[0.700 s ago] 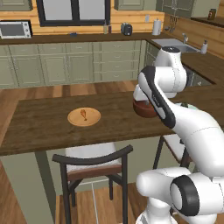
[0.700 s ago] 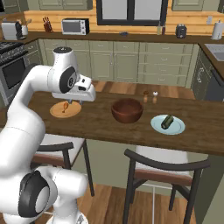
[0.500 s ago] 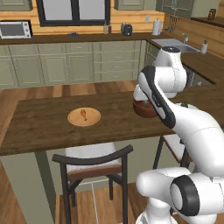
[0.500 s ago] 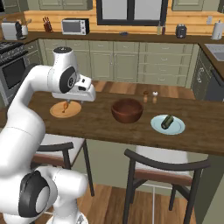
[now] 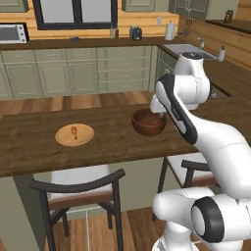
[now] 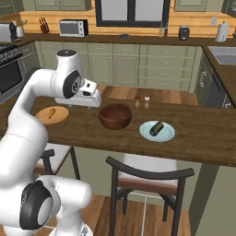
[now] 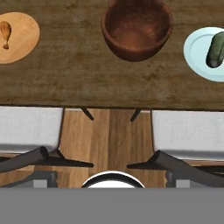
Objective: Pick the chicken drumstick and cucumber from their plates and place them in the bowl. Then put the bowl in the fridge.
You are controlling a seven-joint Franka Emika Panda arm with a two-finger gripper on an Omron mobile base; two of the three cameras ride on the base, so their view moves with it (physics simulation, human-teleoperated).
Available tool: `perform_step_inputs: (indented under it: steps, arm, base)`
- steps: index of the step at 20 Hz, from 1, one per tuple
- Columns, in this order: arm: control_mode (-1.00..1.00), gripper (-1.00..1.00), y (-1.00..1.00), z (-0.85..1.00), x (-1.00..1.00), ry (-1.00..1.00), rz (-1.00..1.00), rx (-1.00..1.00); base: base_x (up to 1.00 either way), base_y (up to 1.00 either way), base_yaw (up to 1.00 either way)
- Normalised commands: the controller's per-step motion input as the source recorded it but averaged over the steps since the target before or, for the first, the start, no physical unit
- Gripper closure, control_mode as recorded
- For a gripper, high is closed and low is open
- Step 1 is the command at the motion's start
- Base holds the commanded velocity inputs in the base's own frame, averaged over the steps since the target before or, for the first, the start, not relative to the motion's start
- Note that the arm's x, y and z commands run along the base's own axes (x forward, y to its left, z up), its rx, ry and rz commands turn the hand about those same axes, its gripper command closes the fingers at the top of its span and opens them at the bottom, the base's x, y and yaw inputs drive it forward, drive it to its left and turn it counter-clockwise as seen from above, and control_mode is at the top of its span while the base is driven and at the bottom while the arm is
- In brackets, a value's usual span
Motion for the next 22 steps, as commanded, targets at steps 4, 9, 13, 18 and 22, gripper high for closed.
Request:
perform_step_inputs:
  steps: [4, 9, 13, 18, 22]
  arm:
    - [1.0, -1.0, 0.0, 0.0, 0.0, 0.0, 0.0, 0.0]
    - [1.0, -1.0, 0.0, 0.0, 0.0, 0.0, 0.0, 0.0]
    - [-1.0, -1.0, 0.0, 0.0, 0.0, 0.0, 0.0, 0.0]
    - [-1.0, -1.0, -0.73, -0.14, 0.45, 0.07, 0.0, 0.0]
    - [-1.0, -1.0, -1.0, -0.34, 0.47, 0.2, -0.04, 0.0]
  base:
    - [0.87, -0.11, 0.0]
    - [0.76, -0.01, 0.0]
    - [0.11, 0.0, 0.0]
    - [0.0, 0.0, 0.0]
    - [0.0, 0.0, 0.0]
